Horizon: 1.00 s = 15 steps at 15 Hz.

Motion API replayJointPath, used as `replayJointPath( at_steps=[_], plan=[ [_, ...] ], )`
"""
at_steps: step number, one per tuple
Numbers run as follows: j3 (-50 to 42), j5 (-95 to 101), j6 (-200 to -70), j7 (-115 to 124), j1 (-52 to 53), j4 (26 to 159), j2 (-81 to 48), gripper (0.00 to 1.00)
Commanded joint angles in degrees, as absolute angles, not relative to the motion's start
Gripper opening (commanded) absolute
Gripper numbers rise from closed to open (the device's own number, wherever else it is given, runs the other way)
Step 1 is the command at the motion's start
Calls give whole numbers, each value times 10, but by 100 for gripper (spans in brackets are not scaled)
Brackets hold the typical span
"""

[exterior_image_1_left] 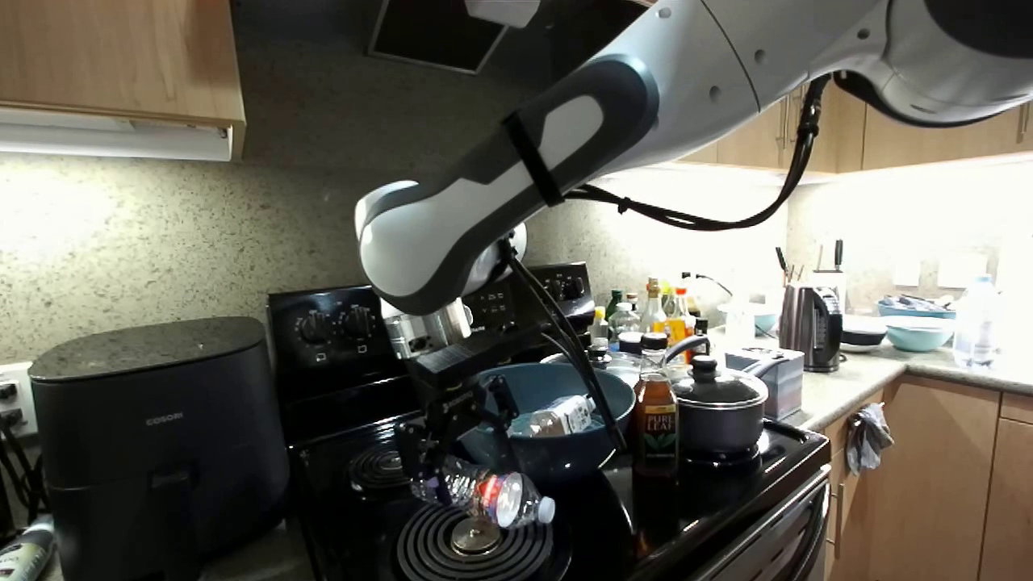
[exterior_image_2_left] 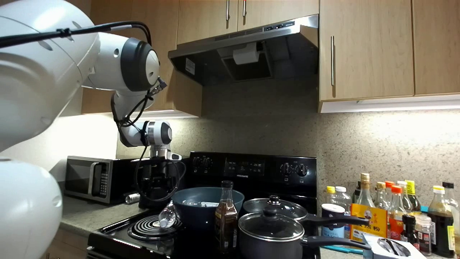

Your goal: Put the two bottles on the stove in the bowl.

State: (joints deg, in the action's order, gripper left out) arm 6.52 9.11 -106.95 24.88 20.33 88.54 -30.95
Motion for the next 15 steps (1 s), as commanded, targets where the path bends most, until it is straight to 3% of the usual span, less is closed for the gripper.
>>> replayJointPath(
  at_steps=[1,15],
  plan=[
    [55,103,-1066,241,207,856,-334,100],
    [54,75,-990,237,204,756,-396,100]
  ],
)
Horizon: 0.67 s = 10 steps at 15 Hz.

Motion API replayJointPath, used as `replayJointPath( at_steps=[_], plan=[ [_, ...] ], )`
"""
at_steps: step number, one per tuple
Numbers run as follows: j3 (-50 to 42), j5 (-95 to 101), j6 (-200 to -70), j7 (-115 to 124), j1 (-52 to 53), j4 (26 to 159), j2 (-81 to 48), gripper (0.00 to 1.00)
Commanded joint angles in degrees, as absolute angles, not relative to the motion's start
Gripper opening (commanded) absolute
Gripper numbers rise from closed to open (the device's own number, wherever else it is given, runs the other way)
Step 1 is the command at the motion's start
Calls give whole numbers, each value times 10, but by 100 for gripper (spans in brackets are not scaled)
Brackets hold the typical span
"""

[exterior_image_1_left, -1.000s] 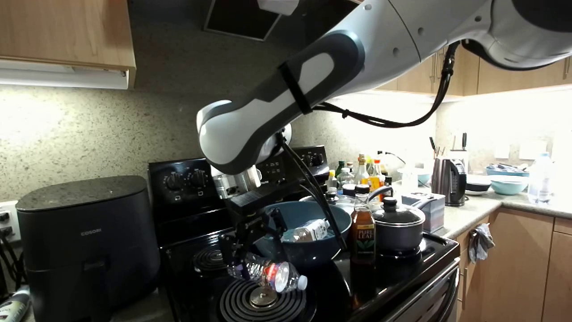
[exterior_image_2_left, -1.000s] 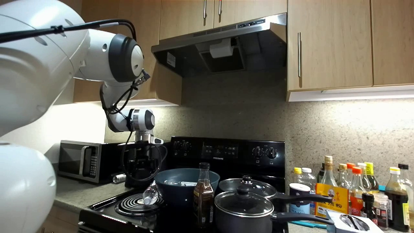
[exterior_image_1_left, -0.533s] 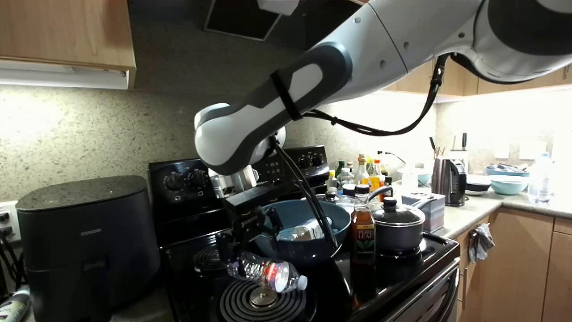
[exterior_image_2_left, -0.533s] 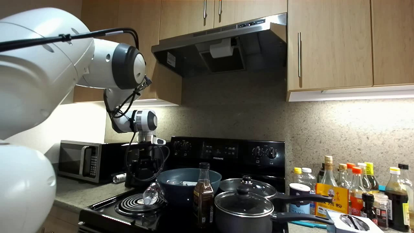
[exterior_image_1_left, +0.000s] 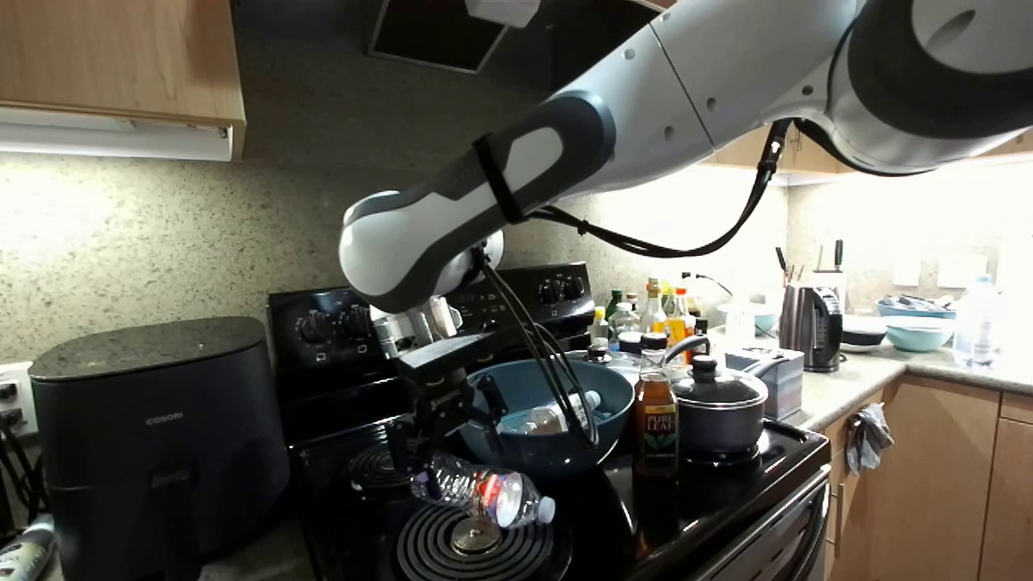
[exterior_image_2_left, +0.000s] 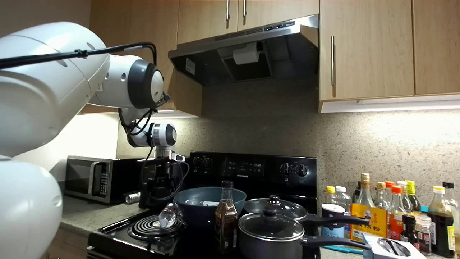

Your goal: Put the two bottles on the stove in the bowl.

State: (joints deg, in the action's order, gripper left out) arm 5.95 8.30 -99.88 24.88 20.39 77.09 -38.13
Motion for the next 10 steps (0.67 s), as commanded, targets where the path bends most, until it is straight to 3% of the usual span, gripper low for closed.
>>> replayJointPath(
  at_steps=[1,10],
  plan=[
    [53,79,-995,241,207,758,-394,100],
    [55,112,-1050,243,248,796,-366,100]
  ],
)
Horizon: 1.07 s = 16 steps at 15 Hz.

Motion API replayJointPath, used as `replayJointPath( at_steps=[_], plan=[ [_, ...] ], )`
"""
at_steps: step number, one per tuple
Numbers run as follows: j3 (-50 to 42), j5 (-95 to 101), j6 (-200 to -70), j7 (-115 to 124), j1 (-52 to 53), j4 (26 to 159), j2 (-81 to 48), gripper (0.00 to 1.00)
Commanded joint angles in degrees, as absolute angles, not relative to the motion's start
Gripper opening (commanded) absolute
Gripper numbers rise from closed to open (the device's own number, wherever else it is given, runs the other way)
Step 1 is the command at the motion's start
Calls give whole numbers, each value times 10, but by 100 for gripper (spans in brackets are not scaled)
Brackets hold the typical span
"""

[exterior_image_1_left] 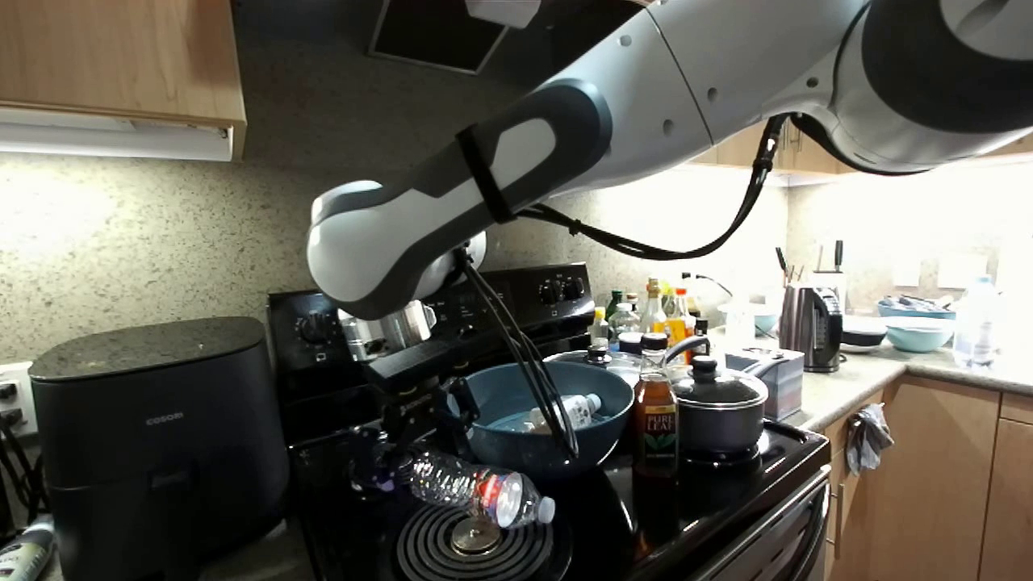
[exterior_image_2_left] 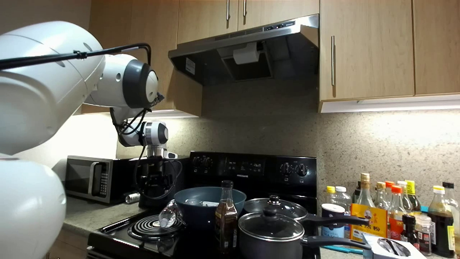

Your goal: Put the two bottles on the stove in the bowl.

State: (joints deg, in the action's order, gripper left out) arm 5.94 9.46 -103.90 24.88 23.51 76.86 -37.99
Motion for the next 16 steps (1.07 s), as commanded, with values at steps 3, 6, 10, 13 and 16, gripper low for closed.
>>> replayJointPath(
  at_steps=[3,6,10,13,16],
  plan=[
    [45,125,-1041,252,256,785,-386,100],
    [29,140,-1036,260,254,770,-409,100],
    [11,168,-1039,269,258,762,-420,100],
    [7,171,-1032,276,258,761,-422,98],
    [6,170,-1026,277,258,759,-424,71]
  ],
)
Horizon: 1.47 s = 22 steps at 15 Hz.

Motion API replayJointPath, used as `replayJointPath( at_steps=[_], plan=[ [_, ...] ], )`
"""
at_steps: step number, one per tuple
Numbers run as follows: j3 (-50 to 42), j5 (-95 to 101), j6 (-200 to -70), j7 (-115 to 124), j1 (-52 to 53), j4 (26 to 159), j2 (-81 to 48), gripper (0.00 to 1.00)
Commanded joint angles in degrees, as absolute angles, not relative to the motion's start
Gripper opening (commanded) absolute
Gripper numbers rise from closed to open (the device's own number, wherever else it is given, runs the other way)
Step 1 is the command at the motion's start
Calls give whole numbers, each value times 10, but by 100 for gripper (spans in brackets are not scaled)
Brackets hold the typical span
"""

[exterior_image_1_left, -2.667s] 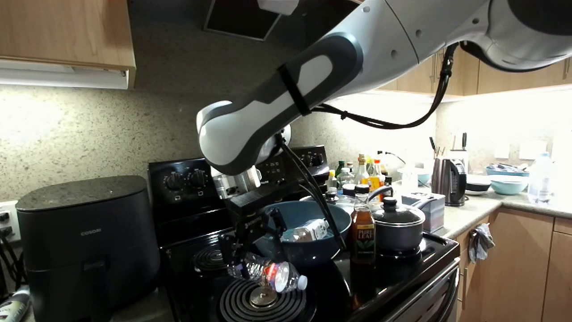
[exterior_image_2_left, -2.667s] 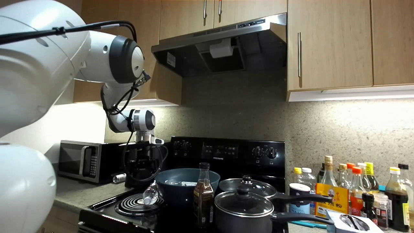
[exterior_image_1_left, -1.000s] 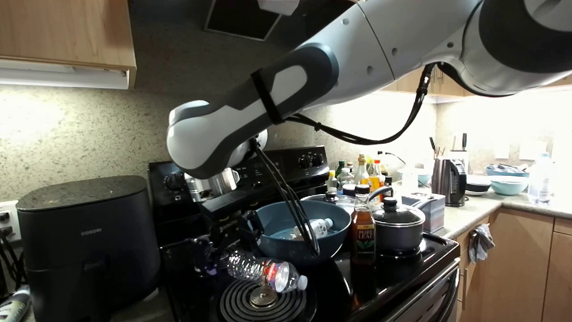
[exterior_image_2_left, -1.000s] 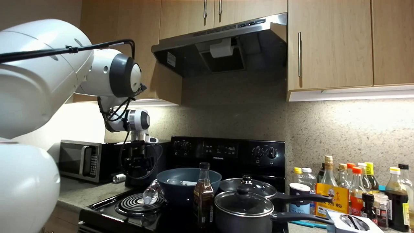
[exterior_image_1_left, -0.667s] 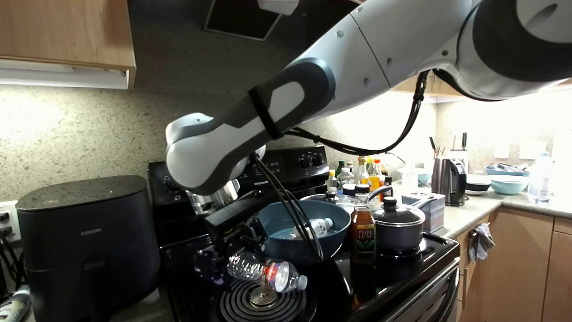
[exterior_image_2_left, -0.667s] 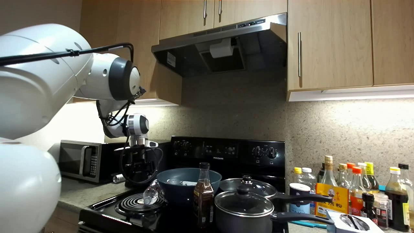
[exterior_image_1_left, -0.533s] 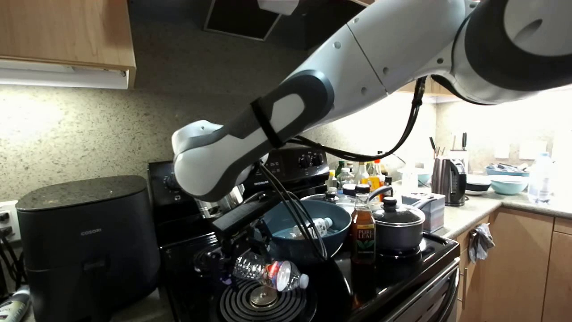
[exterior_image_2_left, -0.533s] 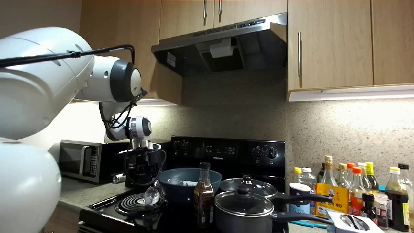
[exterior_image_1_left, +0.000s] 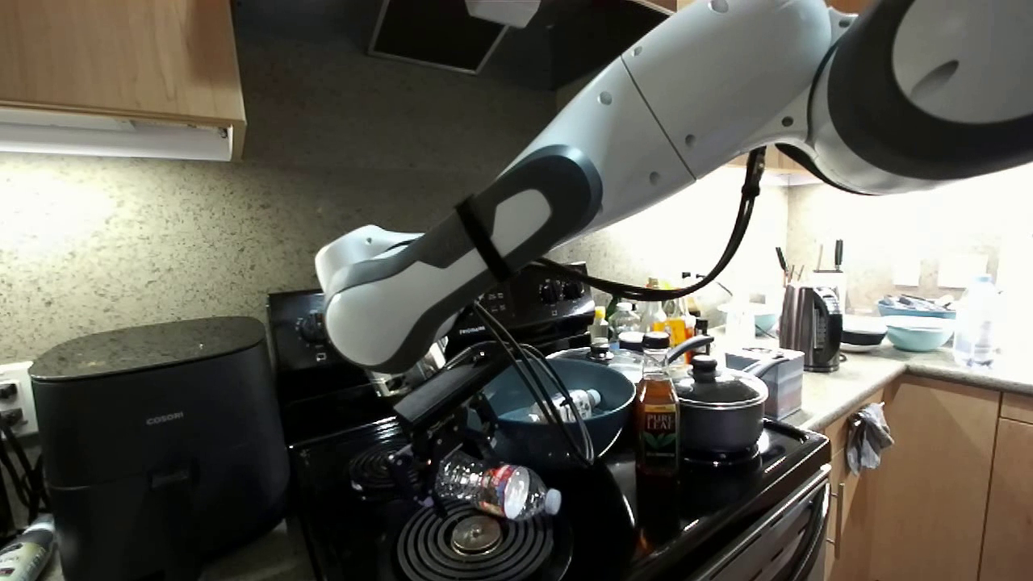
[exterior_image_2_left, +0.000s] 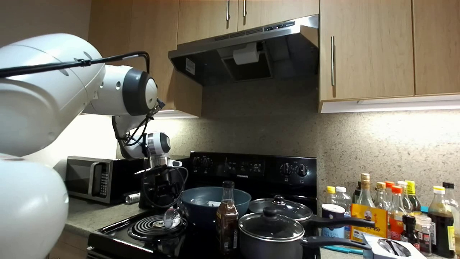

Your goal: Put the two bottles on the stove in the bowl.

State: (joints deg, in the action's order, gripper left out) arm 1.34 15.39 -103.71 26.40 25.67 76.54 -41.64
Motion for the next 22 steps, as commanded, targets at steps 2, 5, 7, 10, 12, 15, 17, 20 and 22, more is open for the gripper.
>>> replayJointPath(
  at_steps=[2,5,7,10,12,15,17,20,22],
  plan=[
    [5,169,-1021,276,257,757,-424,57],
    [4,167,-1010,276,255,753,-421,38],
    [3,167,-1004,276,255,749,-420,25],
    [1,166,-1001,278,253,748,-418,7],
    [0,165,-1001,281,253,750,-414,2],
    [5,161,-1003,270,251,740,-418,22],
    [5,161,-1003,274,253,739,-418,60],
    [10,159,-1007,271,252,738,-416,17],
    [10,157,-1003,269,250,736,-418,5]
  ],
)
